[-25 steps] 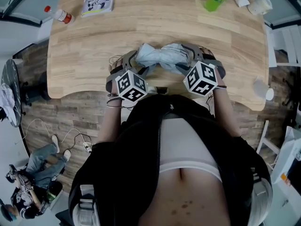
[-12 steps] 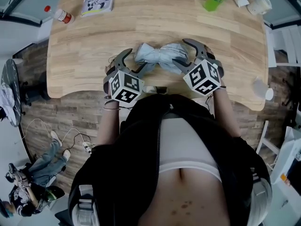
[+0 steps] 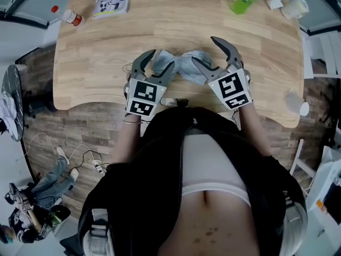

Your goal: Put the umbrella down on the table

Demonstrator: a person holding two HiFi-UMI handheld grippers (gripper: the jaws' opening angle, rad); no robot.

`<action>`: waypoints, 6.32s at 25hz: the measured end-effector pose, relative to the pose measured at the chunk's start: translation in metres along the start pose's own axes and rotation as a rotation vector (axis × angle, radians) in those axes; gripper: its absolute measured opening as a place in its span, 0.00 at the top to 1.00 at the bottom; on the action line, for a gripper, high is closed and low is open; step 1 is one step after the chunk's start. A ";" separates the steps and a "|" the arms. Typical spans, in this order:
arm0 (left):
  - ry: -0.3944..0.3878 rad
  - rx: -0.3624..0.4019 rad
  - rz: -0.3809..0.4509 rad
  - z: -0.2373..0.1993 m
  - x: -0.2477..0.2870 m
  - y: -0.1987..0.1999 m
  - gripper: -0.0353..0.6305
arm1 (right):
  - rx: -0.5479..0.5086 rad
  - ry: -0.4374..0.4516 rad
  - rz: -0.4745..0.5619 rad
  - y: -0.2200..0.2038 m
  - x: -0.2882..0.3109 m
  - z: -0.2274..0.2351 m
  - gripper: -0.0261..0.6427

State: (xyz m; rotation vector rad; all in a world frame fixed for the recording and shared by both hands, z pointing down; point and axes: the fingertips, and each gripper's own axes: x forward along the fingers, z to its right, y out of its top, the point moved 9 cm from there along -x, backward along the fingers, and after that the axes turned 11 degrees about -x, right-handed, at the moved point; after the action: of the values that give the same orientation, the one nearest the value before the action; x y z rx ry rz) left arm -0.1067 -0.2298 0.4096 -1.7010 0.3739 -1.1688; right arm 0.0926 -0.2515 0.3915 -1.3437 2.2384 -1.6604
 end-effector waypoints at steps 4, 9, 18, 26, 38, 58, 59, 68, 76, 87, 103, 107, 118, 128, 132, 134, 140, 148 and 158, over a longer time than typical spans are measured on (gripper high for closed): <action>0.032 -0.041 0.110 0.001 -0.005 0.016 0.58 | 0.096 -0.048 0.064 0.004 -0.005 0.009 0.46; 0.059 -0.069 0.189 0.008 -0.006 0.026 0.60 | 0.174 -0.087 0.110 0.003 -0.011 0.018 0.53; 0.104 -0.108 0.308 0.029 -0.010 0.041 0.77 | 0.201 -0.092 0.186 0.001 -0.023 0.025 0.62; 0.139 -0.124 0.343 0.043 -0.014 0.043 0.85 | 0.234 -0.102 0.264 0.002 -0.035 0.031 0.76; 0.128 -0.059 0.368 0.051 -0.028 0.052 0.92 | 0.223 -0.141 0.314 0.012 -0.047 0.027 0.90; 0.050 -0.035 0.404 0.069 -0.143 0.001 0.94 | 0.202 -0.210 0.348 0.070 -0.111 -0.098 0.91; 0.041 -0.030 0.409 0.072 -0.151 -0.003 0.94 | 0.213 -0.219 0.351 0.075 -0.117 -0.106 0.91; -0.015 0.009 0.431 0.098 -0.225 -0.038 0.94 | 0.219 -0.309 0.347 0.096 -0.166 -0.181 0.91; -0.058 -0.006 0.447 0.128 -0.276 -0.067 0.94 | 0.241 -0.326 0.359 0.106 -0.204 -0.238 0.91; -0.113 -0.024 0.449 0.150 -0.287 -0.067 0.94 | 0.258 -0.333 0.372 0.116 -0.229 -0.247 0.91; -0.147 0.021 0.487 0.196 -0.318 -0.082 0.94 | 0.297 -0.391 0.448 0.121 -0.287 -0.286 0.92; -0.142 0.005 0.483 0.221 -0.335 -0.092 0.94 | 0.283 -0.334 0.445 0.121 -0.307 -0.309 0.92; -0.101 -0.022 0.473 0.318 -0.391 -0.140 0.94 | 0.252 -0.264 0.370 0.090 -0.399 -0.381 0.92; -0.084 -0.014 0.503 0.392 -0.442 -0.169 0.94 | 0.210 -0.250 0.389 0.082 -0.473 -0.432 0.92; -0.072 0.013 0.514 0.410 -0.461 -0.173 0.94 | 0.199 -0.248 0.413 0.085 -0.490 -0.444 0.92; -0.069 0.029 0.510 0.414 -0.467 -0.175 0.94 | 0.200 -0.232 0.432 0.089 -0.493 -0.448 0.92; -0.085 0.037 0.528 0.413 -0.481 -0.174 0.94 | 0.225 -0.201 0.479 0.110 -0.496 -0.461 0.92; -0.108 0.050 0.511 0.409 -0.488 -0.166 0.94 | 0.238 -0.235 0.448 0.124 -0.495 -0.458 0.92; -0.103 0.034 0.506 0.386 -0.500 -0.181 0.94 | 0.227 -0.237 0.410 0.136 -0.476 -0.476 0.92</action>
State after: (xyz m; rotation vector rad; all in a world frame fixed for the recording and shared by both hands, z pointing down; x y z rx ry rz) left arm -0.0752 0.4149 0.2869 -1.5093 0.6707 -0.7095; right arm 0.0685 0.4256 0.2798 -0.8994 1.9541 -1.4685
